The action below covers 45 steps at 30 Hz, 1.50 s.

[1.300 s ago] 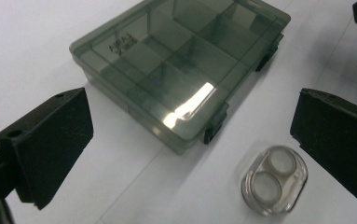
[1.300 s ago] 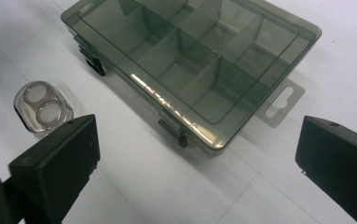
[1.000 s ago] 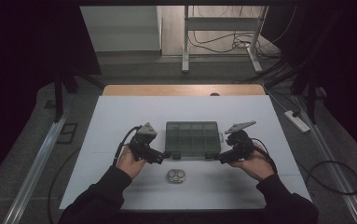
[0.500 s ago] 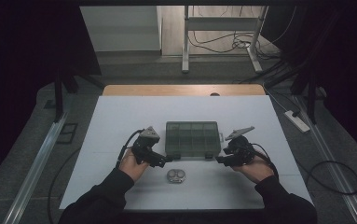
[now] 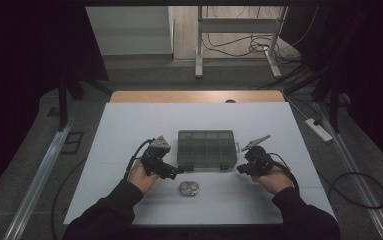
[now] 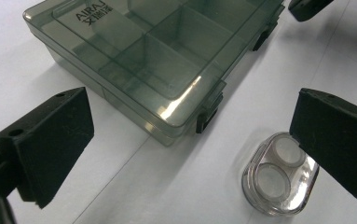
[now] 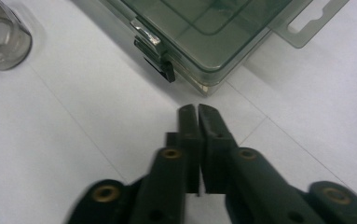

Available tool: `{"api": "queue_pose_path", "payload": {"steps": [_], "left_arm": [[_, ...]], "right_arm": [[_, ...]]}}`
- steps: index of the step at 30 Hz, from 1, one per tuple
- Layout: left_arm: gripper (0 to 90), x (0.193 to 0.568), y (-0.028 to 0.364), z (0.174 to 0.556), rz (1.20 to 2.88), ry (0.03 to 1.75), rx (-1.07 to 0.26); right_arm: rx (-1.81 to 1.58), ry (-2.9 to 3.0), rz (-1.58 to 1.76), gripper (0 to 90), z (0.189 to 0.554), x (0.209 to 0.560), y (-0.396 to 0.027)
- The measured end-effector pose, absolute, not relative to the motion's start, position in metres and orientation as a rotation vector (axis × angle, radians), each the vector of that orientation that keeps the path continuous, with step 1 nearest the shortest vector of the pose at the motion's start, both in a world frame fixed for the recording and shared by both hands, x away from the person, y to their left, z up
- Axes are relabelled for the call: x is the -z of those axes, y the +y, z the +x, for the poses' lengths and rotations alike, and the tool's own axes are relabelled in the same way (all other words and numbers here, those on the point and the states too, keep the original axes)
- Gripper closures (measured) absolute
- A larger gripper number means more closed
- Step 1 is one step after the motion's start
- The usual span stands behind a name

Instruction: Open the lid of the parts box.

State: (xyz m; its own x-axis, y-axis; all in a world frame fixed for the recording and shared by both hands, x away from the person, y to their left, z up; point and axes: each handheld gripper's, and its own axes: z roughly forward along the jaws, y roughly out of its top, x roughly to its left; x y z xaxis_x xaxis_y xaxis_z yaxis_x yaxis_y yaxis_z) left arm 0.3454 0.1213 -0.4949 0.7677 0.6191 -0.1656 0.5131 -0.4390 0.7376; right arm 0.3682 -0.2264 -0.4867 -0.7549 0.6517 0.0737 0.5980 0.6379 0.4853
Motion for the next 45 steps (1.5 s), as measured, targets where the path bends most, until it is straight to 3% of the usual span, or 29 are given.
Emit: {"api": "queue_pose_path", "payload": {"steps": [16,45], "left_arm": [[0.1,0.496,0.119,0.347,2.14,0.842,-0.157],[0.7,0.496,0.12,0.346,2.166,0.85,-0.162]], "right_arm": [[-0.704,2.73,1.064,89.6,0.377,0.5,-0.22],[-0.825,2.677,1.04,89.6,0.369,0.485,-0.227]]}}
